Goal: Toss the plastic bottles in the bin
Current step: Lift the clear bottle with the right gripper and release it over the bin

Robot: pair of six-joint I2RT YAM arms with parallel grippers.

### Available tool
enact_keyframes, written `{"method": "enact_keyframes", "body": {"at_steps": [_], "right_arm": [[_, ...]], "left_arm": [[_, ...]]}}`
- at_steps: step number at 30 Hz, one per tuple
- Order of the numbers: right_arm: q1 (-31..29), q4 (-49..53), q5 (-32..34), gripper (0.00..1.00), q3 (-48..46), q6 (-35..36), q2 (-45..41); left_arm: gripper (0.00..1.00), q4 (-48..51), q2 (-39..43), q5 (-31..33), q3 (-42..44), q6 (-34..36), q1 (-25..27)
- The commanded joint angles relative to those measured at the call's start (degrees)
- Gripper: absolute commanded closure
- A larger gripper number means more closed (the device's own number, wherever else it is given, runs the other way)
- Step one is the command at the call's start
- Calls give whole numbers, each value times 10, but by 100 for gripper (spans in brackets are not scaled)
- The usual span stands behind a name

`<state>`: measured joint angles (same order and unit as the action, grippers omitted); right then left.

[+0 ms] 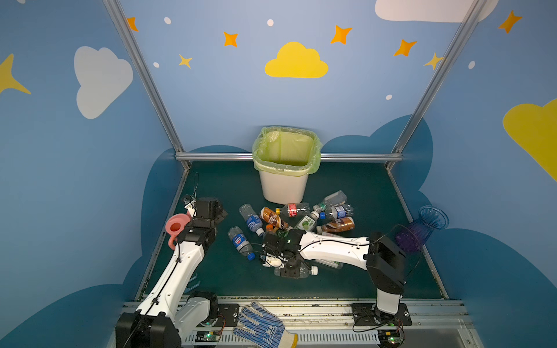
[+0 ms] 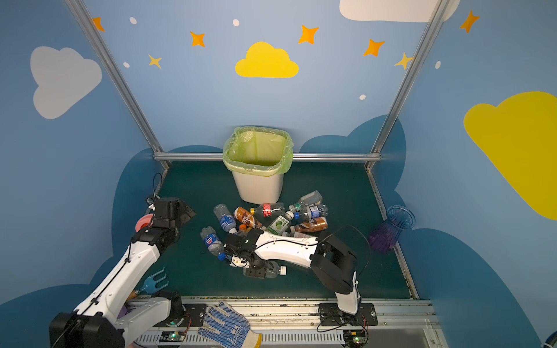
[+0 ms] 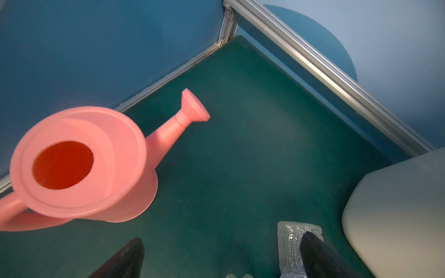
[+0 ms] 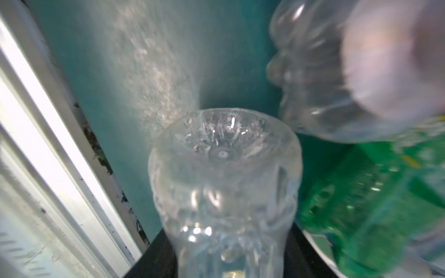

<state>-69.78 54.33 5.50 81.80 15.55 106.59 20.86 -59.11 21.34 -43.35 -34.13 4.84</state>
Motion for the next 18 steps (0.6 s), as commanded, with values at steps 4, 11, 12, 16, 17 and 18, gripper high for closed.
{"method": "enact_keyframes", "body": {"at_steps": [4, 11, 12, 16, 17, 18], "right_arm": [[73, -35, 101, 57, 130, 47, -150], [130, -224, 161, 60, 247, 161, -258], [143, -243, 157, 61, 269, 167, -262], [199, -305, 106, 60, 334, 151, -255], [215, -320, 90, 60, 346, 140, -248], [231, -330, 77, 59, 356, 123, -237]], "left_arm": [[0, 11, 8, 0, 6, 5, -4], [0, 17, 10, -6, 13, 3, -4], [0, 17, 12, -8, 15, 0, -4], [0, 17, 13, -43, 21, -10, -4], [0, 18, 12, -53, 21, -9, -4], [0, 21, 13, -57, 21, -10, -4]]}}
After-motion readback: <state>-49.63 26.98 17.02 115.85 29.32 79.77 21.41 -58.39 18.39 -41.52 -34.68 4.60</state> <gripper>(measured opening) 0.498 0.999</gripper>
